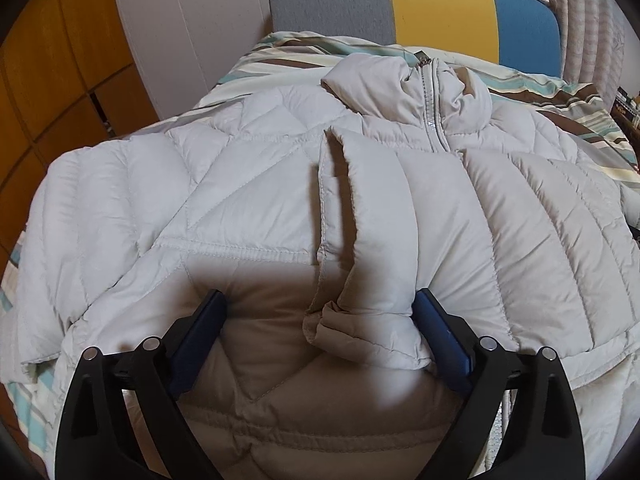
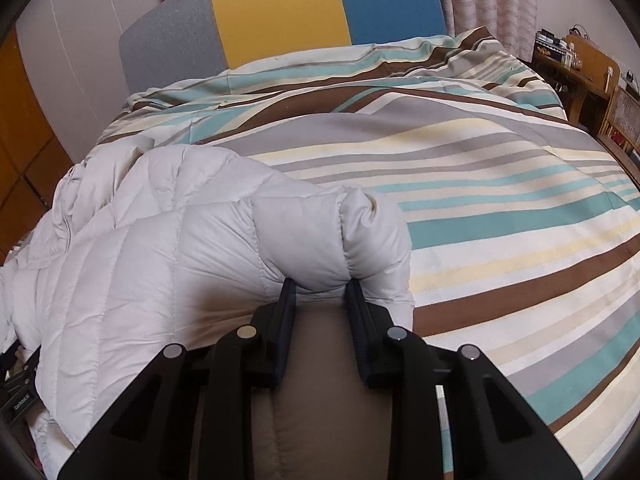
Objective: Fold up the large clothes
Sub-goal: 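Fold the held sleeve across the jacket body and open the right tool, then grasp the other sleeve with the left tool and fold it across the body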
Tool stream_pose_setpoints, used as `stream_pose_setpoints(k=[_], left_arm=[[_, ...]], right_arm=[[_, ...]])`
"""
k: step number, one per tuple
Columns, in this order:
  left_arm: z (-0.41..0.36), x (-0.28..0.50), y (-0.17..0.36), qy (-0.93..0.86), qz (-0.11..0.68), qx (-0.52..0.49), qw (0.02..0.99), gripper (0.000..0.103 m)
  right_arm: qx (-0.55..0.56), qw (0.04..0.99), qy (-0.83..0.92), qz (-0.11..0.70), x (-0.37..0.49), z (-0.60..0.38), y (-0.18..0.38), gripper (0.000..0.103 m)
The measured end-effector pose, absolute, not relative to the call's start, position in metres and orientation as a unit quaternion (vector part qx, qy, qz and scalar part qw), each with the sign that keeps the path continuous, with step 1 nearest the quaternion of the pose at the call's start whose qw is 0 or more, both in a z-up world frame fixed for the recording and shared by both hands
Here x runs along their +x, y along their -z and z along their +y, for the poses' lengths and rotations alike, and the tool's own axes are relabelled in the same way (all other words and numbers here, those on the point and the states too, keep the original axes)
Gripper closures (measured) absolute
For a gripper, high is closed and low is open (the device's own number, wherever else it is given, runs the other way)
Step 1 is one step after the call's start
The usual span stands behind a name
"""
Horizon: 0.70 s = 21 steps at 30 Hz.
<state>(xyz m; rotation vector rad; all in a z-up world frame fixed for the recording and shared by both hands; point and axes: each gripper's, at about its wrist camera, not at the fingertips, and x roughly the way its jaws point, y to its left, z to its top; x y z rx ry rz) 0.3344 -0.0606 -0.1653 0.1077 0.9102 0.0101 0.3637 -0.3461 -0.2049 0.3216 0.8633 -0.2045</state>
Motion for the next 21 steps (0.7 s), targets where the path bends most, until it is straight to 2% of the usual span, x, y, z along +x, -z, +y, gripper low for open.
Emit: stream_pose_setpoints(k=[1,3,5,8,13,21], left_arm=[[-0.058,0.335,0.162,0.002,0.443,0.046,0.895,0.006],[-0.047,0.333,0.152,0.028,0.455,0.028,0.889,0.005],[-0.027,0.322,0.135,0.043,0.454,-0.012,0.890,0.005],[0.011,0.304,0.111,0.043,0.429,-0.068,0.900,0.005],[0.110,0.262,0.082,-0.058,0.368,-0.133,0.918,0.005],[0.290,0.193,0.122,-0.304,0.361,-0.275,0.838,0.005]], right_arm=[[0.157,0.893,0.096,0.411,0.361,-0.346,0.201,0.074],[0.162,0.901,0.091,0.392,0.348,-0.347,0.186,0.061],[0.155,0.912,0.093,0.369,0.327,-0.343,0.168,0.055],[0.142,0.915,0.083,0.369,0.305,-0.333,0.157,0.054],[0.107,0.909,0.091,0.392,0.293,-0.312,0.169,0.054],[0.075,0.917,0.125,0.372,0.286,-0.300,0.179,0.042]])
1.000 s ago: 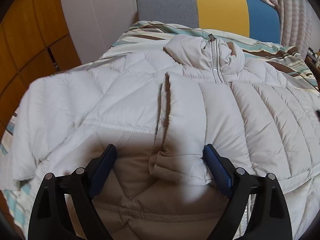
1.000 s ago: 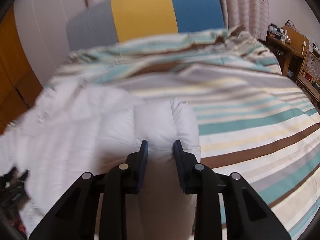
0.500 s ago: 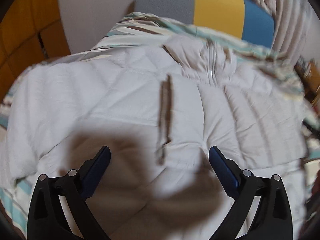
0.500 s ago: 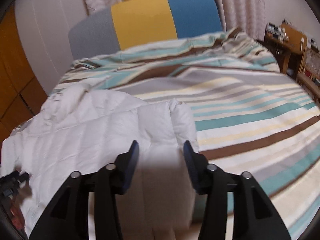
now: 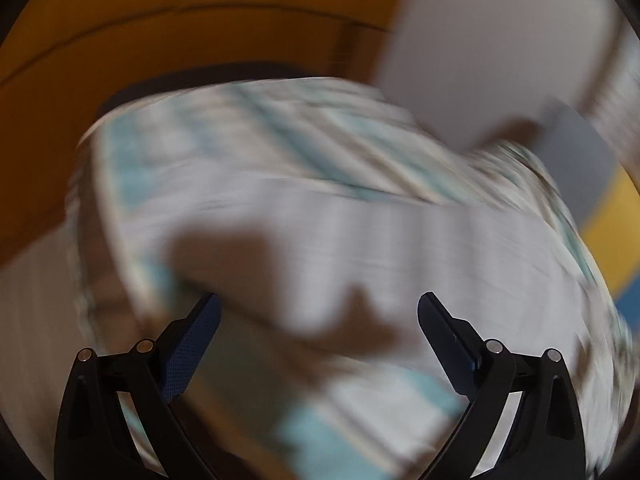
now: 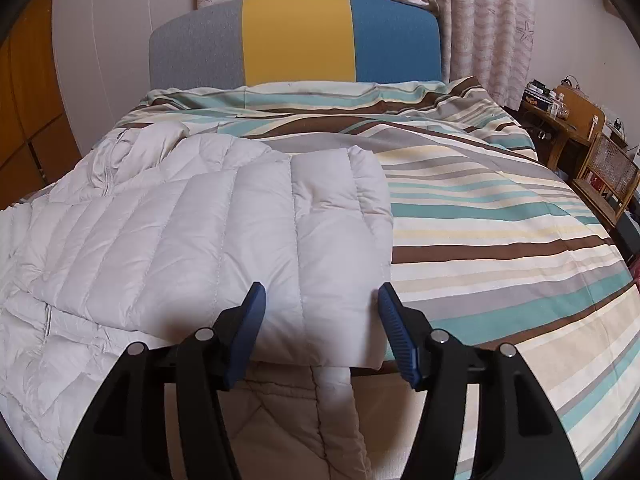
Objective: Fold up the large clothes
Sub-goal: 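Grasp the other sleeve with the left tool and fold it across the body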
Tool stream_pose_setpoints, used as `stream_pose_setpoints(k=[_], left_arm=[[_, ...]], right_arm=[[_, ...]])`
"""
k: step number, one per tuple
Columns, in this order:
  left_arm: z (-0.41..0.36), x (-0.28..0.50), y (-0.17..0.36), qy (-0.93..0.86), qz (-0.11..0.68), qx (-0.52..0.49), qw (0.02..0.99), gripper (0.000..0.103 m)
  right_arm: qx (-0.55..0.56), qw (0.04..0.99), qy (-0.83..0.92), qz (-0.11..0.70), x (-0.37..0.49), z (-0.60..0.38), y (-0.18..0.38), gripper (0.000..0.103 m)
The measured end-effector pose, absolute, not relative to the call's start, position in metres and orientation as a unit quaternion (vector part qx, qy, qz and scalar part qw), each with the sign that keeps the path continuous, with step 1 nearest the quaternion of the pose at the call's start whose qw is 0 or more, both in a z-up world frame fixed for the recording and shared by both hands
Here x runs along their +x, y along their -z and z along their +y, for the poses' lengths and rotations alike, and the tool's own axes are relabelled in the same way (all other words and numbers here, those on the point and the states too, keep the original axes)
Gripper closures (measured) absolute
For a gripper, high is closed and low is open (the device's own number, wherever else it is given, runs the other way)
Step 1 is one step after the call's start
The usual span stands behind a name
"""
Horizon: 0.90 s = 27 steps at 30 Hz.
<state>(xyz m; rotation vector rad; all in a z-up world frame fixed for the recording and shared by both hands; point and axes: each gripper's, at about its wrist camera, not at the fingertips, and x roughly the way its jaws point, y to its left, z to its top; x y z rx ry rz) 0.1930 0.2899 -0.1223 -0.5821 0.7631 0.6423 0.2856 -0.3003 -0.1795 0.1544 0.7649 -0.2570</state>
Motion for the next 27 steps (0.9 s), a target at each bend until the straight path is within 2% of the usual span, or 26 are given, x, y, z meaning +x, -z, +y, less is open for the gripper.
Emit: stream_pose_setpoints(k=[3,7,9,10,12,13,18,24,27], left_arm=[[0.330,0.176,0.138,-0.355,0.355,-0.318,0.804,0.007],[0.345,0.188,0.153,-0.342,0.366,-0.358,0.788,0.024],[0.346,0.200,0.157,-0.354,0.372,-0.346,0.785,0.026],[0.346,0.206,0.157,-0.364,0.371,-0.337,0.785,0.036],[0.346,0.215,0.158,-0.375,0.373,-0.323,0.785,0.070],[0.351,0.216,0.161,-0.373,0.370,-0.328,0.785,0.093],[0.342,0.208,0.131,-0.368,0.307,-0.342,0.808,0.095],[0.252,0.217,0.050,-0.288,0.216,-0.245,0.900,0.095],[0.196,0.227,0.022,-0.228,0.197,-0.187,0.935,0.095]], right_arm=[[0.078,0.917,0.128,0.369,0.285,-0.301,0.181,0.040],[0.073,0.915,0.133,0.374,0.287,-0.300,0.183,0.037],[0.069,0.913,0.135,0.378,0.288,-0.298,0.185,0.035],[0.068,0.913,0.136,0.379,0.288,-0.299,0.186,0.034],[0.069,0.912,0.137,0.381,0.289,-0.300,0.187,0.033],[0.070,0.911,0.137,0.381,0.288,-0.301,0.187,0.033],[0.076,0.911,0.134,0.382,0.288,-0.304,0.188,0.032],[0.087,0.912,0.131,0.378,0.287,-0.307,0.188,0.031],[0.092,0.912,0.131,0.377,0.287,-0.308,0.188,0.031]])
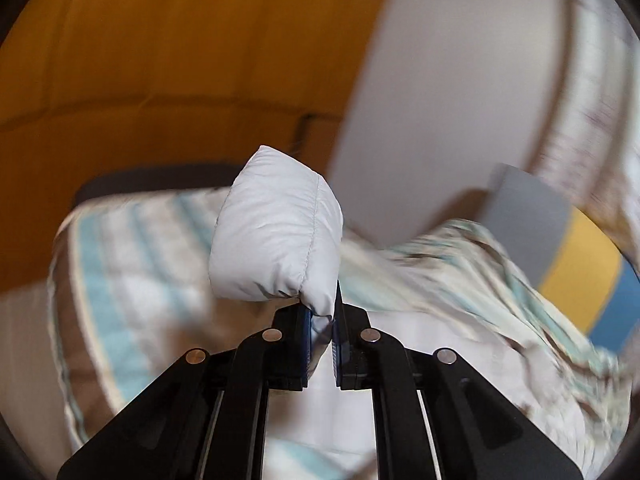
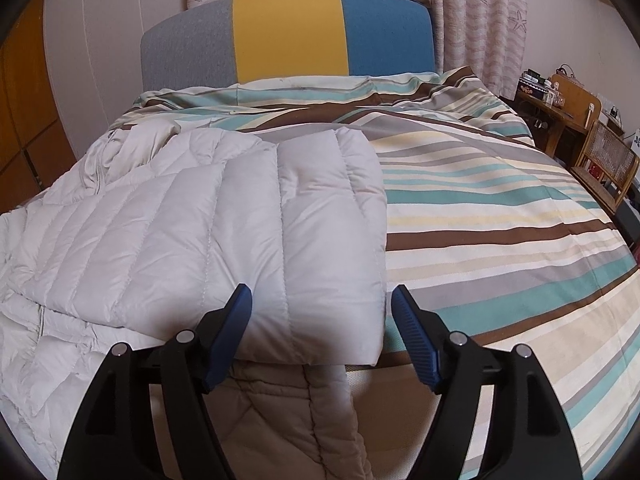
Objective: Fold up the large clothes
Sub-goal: 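Grasp the other sleeve with the left tool and fold it across the body, then open the left tool to release the sleeve and withdraw it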
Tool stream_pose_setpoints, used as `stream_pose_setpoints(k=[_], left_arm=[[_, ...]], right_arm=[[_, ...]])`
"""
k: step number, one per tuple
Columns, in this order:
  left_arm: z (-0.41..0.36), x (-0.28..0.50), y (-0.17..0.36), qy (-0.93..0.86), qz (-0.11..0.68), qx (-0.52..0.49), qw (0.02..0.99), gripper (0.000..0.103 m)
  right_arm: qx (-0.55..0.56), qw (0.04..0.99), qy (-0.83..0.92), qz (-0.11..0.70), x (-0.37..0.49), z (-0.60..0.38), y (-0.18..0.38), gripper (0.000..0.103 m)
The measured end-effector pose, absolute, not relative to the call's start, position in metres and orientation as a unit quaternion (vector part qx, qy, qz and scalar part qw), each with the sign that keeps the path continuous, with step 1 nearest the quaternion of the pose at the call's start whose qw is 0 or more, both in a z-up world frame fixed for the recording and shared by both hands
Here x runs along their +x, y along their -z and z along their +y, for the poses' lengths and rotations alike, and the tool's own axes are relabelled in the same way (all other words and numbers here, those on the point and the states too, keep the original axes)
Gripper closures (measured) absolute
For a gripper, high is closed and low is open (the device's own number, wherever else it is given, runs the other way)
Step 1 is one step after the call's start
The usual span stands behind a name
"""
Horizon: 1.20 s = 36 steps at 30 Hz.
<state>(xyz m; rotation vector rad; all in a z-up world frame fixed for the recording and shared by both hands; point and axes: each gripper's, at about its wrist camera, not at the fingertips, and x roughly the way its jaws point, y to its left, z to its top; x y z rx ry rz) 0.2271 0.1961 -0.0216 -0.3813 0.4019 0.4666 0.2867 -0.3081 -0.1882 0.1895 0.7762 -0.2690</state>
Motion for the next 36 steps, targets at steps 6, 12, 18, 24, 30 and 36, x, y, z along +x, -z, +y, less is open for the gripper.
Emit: stream_pose_setpoints(k=[6,12,18,24,30,36], left_arm=[[0.083,0.249,0.003,-0.112,0.193,-0.101,0.969,0.095],[-0.015,0.263,0.023,-0.020,0.221,-0.051,0.974,0.095],[-0.101,0.276,0.060,0.058,0.269,0.009,0.961,0.095],[-0.163,0.283,0.106,0.117,0.324,0.057,0.937,0.093],[-0.158,0.262,0.104,0.179,0.328,0.042,0.927,0.020],[-0.087,0.270,0.076,0.144,0.297,0.004,0.944,0.020]], right_arm=[[0.104,0.912,0.126,0.375,0.286,-0.311,0.189,0.031],[0.118,0.912,0.123,0.374,0.286,-0.314,0.189,0.029],[0.135,0.911,0.120,0.371,0.284,-0.319,0.190,0.028],[0.153,0.909,0.117,0.369,0.283,-0.323,0.192,0.027],[0.158,0.911,0.120,0.361,0.279,-0.324,0.186,0.027],[0.144,0.931,0.098,0.320,0.273,-0.312,0.146,0.034]])
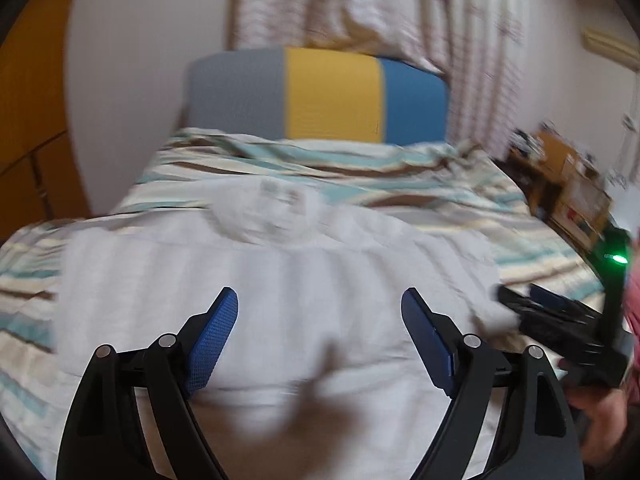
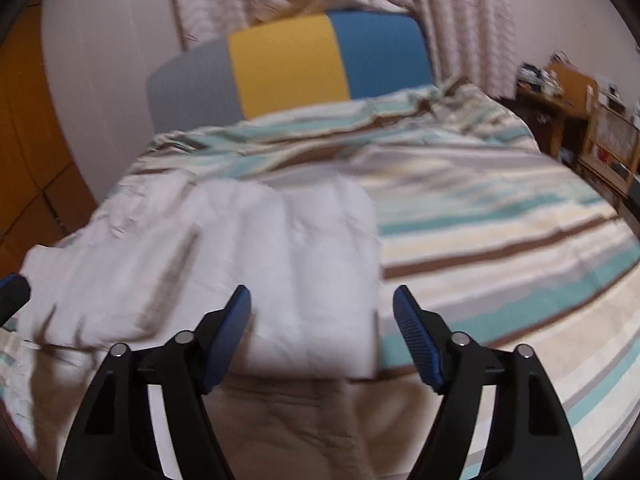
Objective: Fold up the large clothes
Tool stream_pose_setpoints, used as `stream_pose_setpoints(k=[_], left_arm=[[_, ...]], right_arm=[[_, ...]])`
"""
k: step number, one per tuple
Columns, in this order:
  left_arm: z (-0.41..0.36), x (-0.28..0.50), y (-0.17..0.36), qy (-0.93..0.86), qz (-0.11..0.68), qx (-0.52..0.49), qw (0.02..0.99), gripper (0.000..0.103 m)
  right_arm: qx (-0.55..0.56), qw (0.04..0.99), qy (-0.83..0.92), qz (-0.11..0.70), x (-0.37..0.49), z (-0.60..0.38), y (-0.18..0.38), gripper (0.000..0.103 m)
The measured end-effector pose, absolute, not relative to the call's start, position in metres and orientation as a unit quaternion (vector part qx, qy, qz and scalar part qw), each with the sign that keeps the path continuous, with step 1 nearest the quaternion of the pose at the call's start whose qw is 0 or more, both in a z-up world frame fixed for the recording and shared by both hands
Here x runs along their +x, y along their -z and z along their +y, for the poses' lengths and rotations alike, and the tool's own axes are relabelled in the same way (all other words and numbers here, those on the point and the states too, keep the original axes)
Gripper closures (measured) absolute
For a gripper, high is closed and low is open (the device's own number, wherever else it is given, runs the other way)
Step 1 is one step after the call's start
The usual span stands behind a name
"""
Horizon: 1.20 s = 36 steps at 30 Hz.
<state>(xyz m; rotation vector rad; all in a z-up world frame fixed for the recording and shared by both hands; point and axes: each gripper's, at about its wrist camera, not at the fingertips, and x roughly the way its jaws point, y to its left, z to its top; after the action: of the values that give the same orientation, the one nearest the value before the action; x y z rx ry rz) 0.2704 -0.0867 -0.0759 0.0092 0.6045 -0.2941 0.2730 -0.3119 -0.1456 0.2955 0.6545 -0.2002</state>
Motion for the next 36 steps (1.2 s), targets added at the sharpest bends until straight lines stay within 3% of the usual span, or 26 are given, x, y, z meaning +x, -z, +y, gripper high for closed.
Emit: stream_pose_setpoints(k=[4,6,9,12,14,22,24,26,27,36], left_arm=[[-0.024,0.309,0.082,0.046,0.313,-0.024,0.948,0.033],[0.007,0.330,0.090,0.003,0.329,-0.035,0.944,0.035],[0.038,0.354,0.106,-0.040,0.358,-0.030,0.933,0.045],[0.056,0.373,0.130,-0.060,0.393,-0.014,0.917,0.048],[0.065,0.379,0.145,-0.058,0.413,-0.016,0.909,0.054],[0.064,0.380,0.164,-0.050,0.407,0.000,0.912,0.054],[0.066,0.374,0.156,-0.046,0.407,-0.004,0.912,0.047],[0.069,0.358,0.143,-0.046,0.398,-0.012,0.916,0.009],[0.070,0.351,0.137,-0.048,0.388,-0.012,0.920,0.006],[0.086,0.258,0.114,-0.016,0.374,-0.036,0.927,0.006]], right_arm=[[0.131,0.937,0.037,0.323,0.296,-0.277,0.128,0.042],[0.111,0.935,0.008,0.337,0.312,-0.256,0.129,0.057],[0.064,0.927,-0.015,0.370,0.343,-0.224,0.140,0.067],[0.068,0.909,-0.003,0.410,0.366,-0.224,0.162,0.067],[0.087,0.903,0.000,0.420,0.370,-0.229,0.175,0.067],[0.046,0.913,0.007,0.406,0.369,-0.219,0.193,0.064],[0.053,0.911,0.005,0.408,0.364,-0.221,0.184,0.057],[0.065,0.915,0.003,0.399,0.352,-0.223,0.172,0.043],[0.069,0.918,0.004,0.391,0.344,-0.225,0.165,0.039],[0.081,0.919,0.005,0.385,0.266,-0.235,0.132,0.039]])
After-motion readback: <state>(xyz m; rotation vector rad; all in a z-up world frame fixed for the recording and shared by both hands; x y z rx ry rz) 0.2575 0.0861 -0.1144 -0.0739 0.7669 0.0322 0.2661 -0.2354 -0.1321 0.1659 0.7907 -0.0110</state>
